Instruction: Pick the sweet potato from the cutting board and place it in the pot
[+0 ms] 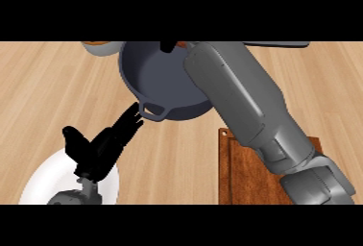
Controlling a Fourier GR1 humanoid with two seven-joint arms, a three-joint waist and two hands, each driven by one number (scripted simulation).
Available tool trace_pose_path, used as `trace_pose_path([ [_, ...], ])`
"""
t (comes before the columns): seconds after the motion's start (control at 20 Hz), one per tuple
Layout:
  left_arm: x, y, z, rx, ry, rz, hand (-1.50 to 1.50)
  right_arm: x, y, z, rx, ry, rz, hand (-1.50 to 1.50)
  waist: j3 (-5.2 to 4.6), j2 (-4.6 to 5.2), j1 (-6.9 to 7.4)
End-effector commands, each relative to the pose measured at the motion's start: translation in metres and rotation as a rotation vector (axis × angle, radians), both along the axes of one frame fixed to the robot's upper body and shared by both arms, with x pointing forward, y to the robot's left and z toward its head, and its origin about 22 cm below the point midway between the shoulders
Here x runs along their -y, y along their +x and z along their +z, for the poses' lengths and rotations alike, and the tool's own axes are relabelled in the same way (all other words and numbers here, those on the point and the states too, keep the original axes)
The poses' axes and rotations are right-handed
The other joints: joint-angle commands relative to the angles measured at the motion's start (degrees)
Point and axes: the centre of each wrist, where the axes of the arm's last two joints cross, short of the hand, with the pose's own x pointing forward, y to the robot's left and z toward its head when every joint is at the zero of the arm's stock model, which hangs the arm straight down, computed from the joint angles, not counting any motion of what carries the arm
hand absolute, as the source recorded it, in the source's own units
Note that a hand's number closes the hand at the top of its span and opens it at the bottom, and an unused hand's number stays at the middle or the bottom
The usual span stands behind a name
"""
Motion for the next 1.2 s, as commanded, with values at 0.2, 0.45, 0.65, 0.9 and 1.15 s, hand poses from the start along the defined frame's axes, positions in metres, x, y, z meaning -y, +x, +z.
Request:
trace_pose_path([
  [0.2, 0.002, -0.005, -0.008, -0.004, 0.007, -0.033, 0.0, 0.008, 0.019, -0.043, -0.018, 0.069, 0.0, 1.5, -0.04, 0.52, 2.54],
  [0.45, 0.007, 0.009, 0.005, 0.006, 0.002, -0.069, 0.0, 0.018, 0.026, -0.059, -0.094, 0.125, -0.028, 1.5, -0.03, 1.46, 4.32],
  [0.65, 0.011, 0.005, 0.003, 0.031, 0.004, -0.095, 0.0, 0.025, 0.029, -0.06, -0.102, 0.321, -0.086, -1.5, 0.01, 1.8, 6.02],
  [0.9, 0.015, 0.006, 0.006, 0.031, 0.005, -0.11, 0.0, 0.037, 0.031, -0.072, -0.042, 0.499, -0.044, -1.5, 0.1, 1.58, 5.65],
  [1.15, 0.012, 0.009, 0.001, 0.042, 0.0, -0.106, 0.0, 0.046, 0.031, -0.082, 0.075, 0.591, -0.045, -1.5, 0.07, 2.1, 6.0],
])
